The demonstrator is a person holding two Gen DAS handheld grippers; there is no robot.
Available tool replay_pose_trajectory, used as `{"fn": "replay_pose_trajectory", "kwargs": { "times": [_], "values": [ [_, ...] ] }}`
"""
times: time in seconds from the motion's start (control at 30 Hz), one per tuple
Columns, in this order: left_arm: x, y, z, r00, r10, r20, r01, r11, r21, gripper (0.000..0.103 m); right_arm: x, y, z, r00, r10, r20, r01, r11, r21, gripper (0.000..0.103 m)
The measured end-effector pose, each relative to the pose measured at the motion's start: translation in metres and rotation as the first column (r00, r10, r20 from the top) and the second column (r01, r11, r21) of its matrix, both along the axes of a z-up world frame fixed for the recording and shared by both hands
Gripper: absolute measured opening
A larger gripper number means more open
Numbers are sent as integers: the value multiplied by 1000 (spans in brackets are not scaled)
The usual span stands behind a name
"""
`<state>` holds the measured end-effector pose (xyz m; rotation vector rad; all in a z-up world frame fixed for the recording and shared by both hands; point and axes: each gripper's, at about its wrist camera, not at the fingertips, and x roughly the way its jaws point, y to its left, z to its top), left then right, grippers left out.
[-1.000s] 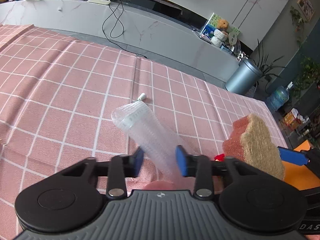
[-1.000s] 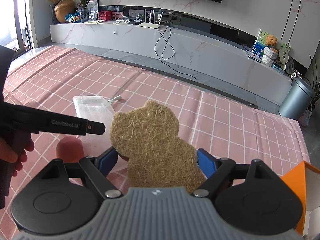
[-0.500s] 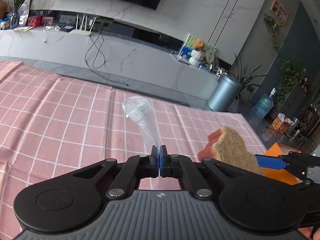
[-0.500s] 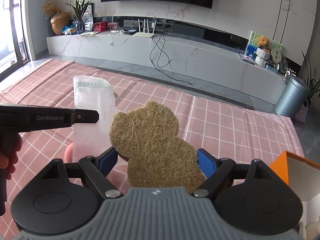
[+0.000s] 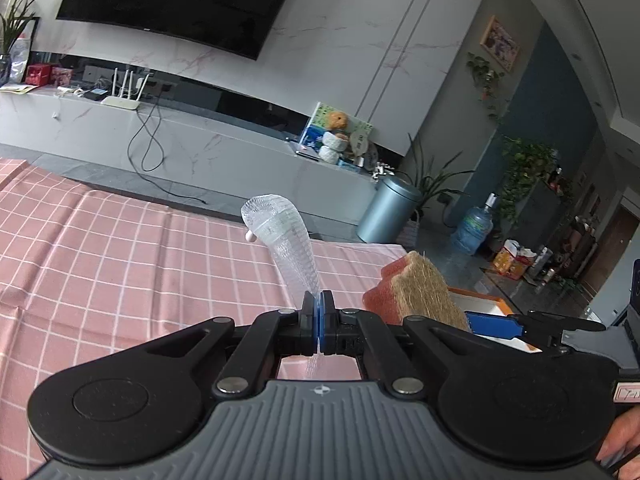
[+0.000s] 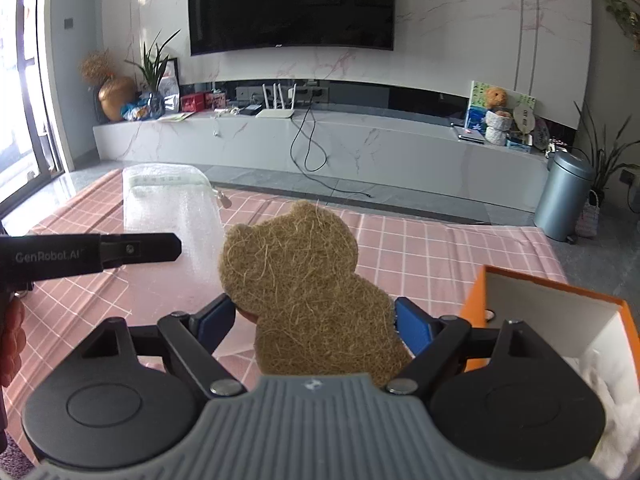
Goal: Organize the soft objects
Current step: 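Lift the plastic bag and sponge toward the orange box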
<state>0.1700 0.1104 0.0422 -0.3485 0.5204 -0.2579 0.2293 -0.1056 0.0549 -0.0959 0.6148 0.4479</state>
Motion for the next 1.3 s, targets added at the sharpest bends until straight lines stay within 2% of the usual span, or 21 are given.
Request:
{"fn": "replay_pose_trajectory", "kwargs": {
  "times": [0.27,0.57,1.0,1.3],
  "values": [
    [-28,-32,9,998,-62,22,62,998,-21,0,-49,-57,19,996,-86,23,84,995,54,84],
    [-43,-79,7,985,-169,31,170,985,-37,0,-85,-123,19,978,-206,28,205,978,35,84],
    [-37,-159,0,936,-351,21,352,935,-39,0,-101,-183,10,950,-314,5,314,949,-28,84],
    [-16,-182,-7,919,-395,2,395,919,-19,0,-79,-213,8,935,-353,-25,351,935,-50,84]
  ]
}}
